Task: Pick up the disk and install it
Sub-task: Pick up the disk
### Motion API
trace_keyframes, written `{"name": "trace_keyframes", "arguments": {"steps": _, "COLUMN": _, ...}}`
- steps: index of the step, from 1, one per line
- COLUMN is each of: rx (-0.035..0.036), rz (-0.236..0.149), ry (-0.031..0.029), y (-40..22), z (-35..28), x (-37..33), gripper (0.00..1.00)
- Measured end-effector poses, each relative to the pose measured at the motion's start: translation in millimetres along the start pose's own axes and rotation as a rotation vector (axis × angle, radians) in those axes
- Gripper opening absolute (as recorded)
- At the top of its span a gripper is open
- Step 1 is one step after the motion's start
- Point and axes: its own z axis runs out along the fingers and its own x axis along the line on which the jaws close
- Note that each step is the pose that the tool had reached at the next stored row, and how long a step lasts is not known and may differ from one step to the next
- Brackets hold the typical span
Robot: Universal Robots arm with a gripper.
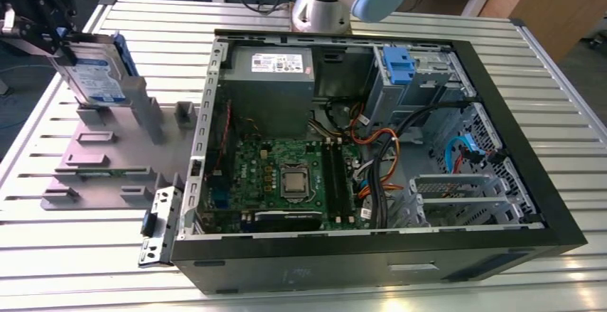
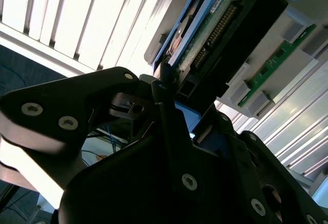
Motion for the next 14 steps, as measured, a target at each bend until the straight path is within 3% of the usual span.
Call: {"name": "trace_keyframes", "arguments": {"steps": 14, "rx": -0.0002, "rz": 0.000, "ry": 0.0002, "y": -0.2, "z": -1.9, "x": -0.2, "gripper": 0.37}}
